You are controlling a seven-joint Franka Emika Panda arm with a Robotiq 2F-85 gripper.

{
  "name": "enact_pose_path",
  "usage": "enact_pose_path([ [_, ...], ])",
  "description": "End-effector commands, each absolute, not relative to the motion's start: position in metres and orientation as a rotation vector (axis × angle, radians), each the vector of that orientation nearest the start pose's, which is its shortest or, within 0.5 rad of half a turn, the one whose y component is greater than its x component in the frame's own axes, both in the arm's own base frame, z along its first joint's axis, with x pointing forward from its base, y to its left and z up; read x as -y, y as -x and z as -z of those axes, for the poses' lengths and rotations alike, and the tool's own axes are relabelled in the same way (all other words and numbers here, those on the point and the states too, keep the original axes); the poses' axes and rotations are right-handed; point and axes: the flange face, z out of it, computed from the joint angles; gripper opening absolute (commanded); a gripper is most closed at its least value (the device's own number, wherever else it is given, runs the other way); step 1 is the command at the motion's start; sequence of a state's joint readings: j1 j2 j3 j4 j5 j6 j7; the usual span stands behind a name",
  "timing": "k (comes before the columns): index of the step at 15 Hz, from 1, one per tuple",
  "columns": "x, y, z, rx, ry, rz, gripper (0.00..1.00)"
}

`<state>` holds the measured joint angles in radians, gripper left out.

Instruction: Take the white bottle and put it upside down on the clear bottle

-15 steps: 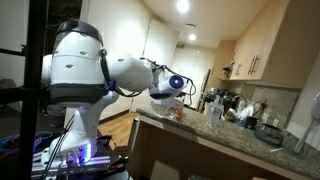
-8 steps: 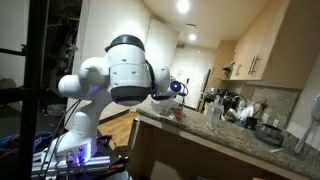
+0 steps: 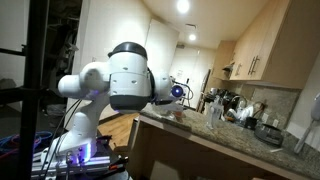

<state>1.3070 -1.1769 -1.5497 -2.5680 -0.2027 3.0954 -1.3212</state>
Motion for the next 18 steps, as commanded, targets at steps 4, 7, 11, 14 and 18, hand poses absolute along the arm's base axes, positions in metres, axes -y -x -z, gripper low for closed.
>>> enact_pose_path([
  [4, 0.138, -0.48, -0.331, 0.94, 2.078, 1.691, 1.0],
  [7, 0.134, -0.481, -0.336, 0.949, 2.069, 1.693, 1.0],
  [11, 0.144, -0.492, -0.315, 0.933, 2.094, 1.709, 1.0],
  [14, 0.146, -0.489, -0.308, 0.989, 2.063, 1.706, 1.0],
  [18, 0.144, -0.487, -0.313, 0.977, 2.07, 1.702, 1.0],
])
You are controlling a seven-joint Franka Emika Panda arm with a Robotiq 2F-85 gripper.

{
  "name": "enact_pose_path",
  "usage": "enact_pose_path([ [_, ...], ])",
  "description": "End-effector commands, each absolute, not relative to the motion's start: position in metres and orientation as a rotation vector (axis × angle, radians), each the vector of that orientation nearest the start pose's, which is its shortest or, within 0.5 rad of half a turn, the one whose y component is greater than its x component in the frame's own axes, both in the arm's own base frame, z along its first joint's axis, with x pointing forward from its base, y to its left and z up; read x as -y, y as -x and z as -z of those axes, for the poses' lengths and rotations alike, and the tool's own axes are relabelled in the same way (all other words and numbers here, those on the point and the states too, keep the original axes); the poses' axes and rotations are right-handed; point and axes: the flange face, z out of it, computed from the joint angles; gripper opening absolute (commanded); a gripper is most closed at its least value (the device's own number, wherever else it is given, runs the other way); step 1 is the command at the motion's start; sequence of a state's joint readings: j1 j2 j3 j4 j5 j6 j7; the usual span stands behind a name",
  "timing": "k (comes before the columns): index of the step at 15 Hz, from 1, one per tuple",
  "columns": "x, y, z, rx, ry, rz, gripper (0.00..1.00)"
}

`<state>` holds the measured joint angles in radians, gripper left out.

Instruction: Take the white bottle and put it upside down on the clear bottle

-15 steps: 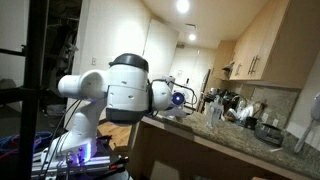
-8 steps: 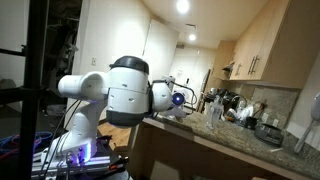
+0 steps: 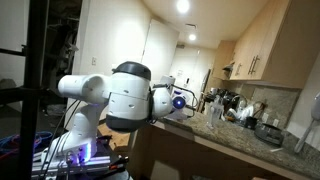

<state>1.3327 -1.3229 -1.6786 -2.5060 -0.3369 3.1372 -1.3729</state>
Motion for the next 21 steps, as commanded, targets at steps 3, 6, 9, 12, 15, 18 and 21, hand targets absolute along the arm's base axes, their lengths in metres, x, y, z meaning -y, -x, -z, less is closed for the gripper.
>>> enact_pose_path([
  [3, 0.144, -0.487, -0.313, 0.972, 2.07, 1.702, 1.0],
  [6, 0.143, -0.491, -0.311, 0.993, 2.043, 1.714, 1.0],
  [9, 0.103, -0.523, -0.29, 1.017, 2.04, 1.75, 1.0],
  [12, 0.114, -0.51, -0.296, 0.969, 2.051, 1.744, 1.0],
  [15, 0.096, -0.522, -0.293, 0.975, 2.036, 1.738, 1.0],
  [18, 0.115, -0.517, -0.293, 0.949, 2.063, 1.749, 1.0],
  [21, 0.121, -0.527, -0.286, 0.961, 2.081, 1.759, 1.0],
])
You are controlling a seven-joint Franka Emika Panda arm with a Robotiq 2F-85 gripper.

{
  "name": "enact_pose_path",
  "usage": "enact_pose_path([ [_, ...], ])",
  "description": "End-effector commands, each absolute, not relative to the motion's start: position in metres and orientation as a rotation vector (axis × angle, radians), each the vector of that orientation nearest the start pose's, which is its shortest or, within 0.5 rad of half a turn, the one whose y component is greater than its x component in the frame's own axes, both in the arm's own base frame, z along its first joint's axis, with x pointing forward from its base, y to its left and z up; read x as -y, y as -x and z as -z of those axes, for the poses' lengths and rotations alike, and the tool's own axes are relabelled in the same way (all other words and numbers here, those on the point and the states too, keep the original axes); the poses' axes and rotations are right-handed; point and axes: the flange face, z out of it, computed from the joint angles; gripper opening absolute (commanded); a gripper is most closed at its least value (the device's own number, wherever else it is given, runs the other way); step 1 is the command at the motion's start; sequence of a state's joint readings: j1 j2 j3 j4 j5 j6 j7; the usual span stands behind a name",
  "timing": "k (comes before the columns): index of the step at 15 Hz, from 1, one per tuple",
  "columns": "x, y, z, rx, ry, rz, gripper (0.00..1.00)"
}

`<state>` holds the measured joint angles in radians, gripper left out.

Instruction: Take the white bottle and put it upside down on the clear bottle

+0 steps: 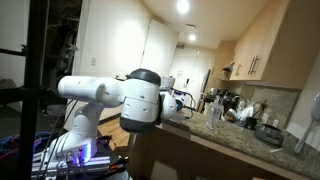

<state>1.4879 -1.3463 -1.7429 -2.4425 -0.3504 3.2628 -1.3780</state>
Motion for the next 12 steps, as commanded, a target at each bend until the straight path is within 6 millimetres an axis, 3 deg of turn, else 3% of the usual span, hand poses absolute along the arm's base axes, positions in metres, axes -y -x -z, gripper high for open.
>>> enact_pose_path([
  [1, 0.123, -0.537, -0.283, 0.963, 2.067, 1.782, 1.0],
  [4, 0.132, -0.565, -0.282, 0.937, 2.065, 1.827, 1.0],
  [7, 0.124, -0.585, -0.273, 0.869, 2.024, 1.797, 1.0],
  [8, 0.12, -0.588, -0.269, 0.837, 2.011, 1.77, 1.0],
  [9, 0.124, -0.579, -0.28, 0.869, 2.038, 1.796, 1.0],
  [12, 0.116, -0.585, -0.276, 0.835, 2.014, 1.778, 1.0],
])
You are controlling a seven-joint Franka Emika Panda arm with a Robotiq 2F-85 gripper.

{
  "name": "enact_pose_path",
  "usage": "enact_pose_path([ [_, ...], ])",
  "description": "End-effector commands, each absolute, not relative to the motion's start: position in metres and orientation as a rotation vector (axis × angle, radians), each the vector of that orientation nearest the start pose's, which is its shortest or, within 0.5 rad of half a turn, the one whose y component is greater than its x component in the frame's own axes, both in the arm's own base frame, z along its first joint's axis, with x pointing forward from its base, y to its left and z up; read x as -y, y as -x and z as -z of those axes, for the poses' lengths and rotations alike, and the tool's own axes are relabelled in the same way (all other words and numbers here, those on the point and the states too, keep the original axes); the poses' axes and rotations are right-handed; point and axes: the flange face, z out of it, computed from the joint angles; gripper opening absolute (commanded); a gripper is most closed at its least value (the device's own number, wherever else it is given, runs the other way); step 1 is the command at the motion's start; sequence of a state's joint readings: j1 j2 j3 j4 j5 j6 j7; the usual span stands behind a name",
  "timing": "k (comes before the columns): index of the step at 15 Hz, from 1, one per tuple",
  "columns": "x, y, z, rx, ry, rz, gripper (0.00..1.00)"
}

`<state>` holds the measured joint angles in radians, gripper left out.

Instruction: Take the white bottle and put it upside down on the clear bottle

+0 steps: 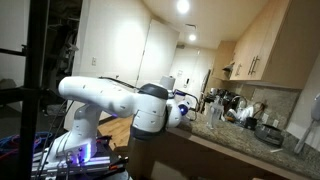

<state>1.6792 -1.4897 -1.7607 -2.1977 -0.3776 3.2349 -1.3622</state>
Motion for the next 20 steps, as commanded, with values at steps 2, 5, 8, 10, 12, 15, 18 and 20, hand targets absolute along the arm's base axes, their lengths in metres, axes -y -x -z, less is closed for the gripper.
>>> enact_pose_path([
  [2, 0.111, -0.584, -0.273, 0.851, 2.013, 1.778, 1.0],
  [5, 0.11, -0.583, -0.265, 0.875, 2.017, 1.763, 0.74],
  [8, 0.109, -0.581, -0.268, 0.881, 2.02, 1.765, 0.52],
  [10, 0.11, -0.579, -0.269, 0.895, 2.032, 1.762, 0.36],
  [12, 0.111, -0.576, -0.272, 0.911, 2.052, 1.753, 0.25],
  [15, 0.114, -0.565, -0.292, 0.877, 2.045, 1.738, 0.25],
  [18, 0.127, -0.549, -0.338, 0.688, 1.929, 1.773, 0.25],
  [20, 0.139, -0.534, -0.382, 0.569, 1.874, 1.776, 0.25],
])
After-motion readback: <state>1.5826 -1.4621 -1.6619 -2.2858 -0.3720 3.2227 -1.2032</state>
